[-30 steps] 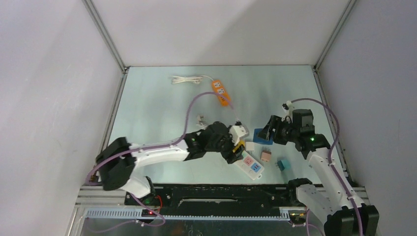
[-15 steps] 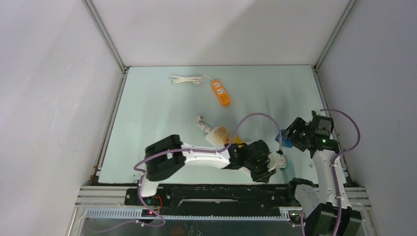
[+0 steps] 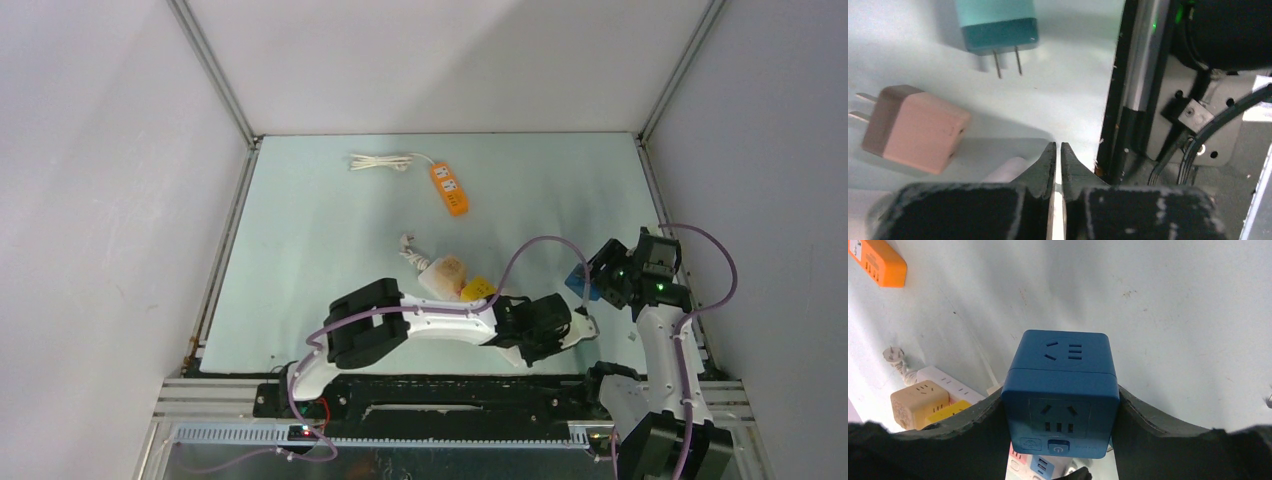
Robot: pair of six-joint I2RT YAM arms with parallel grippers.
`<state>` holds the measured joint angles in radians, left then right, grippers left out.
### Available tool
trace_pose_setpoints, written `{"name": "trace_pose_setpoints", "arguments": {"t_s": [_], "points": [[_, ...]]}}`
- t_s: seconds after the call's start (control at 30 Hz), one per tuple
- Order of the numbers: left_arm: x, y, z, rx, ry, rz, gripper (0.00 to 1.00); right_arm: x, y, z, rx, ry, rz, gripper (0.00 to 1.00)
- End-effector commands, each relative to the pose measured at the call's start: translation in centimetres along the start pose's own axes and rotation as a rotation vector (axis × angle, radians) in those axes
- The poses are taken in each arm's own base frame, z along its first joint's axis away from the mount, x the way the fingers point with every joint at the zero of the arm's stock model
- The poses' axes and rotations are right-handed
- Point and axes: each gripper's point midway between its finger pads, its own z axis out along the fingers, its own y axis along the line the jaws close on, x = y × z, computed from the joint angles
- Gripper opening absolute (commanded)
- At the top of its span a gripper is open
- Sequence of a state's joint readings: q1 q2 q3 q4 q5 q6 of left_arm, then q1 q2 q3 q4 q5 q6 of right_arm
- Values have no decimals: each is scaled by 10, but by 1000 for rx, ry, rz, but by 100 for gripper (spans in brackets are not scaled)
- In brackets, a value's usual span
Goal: Insert the plug
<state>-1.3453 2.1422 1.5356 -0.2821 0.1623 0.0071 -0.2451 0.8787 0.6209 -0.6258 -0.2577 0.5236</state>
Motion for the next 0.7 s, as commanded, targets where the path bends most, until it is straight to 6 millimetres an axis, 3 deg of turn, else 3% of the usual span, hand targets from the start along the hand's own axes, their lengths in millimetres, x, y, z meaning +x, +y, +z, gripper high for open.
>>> {"name": "trace_pose_setpoints", "arguments": {"t_s": [0.0,0.27,0.67], "points": [[-13,36,-2,-149,-9,-100,7,-14,12,-2,-51,-53,-17,0],[-7,96,-10,-290,-24,-257,0,-13,22,-1,-108,-34,-52,0],[9,154,-37,-383,-106,-489,0,5,51,6,-212,29,-175,0]]}}
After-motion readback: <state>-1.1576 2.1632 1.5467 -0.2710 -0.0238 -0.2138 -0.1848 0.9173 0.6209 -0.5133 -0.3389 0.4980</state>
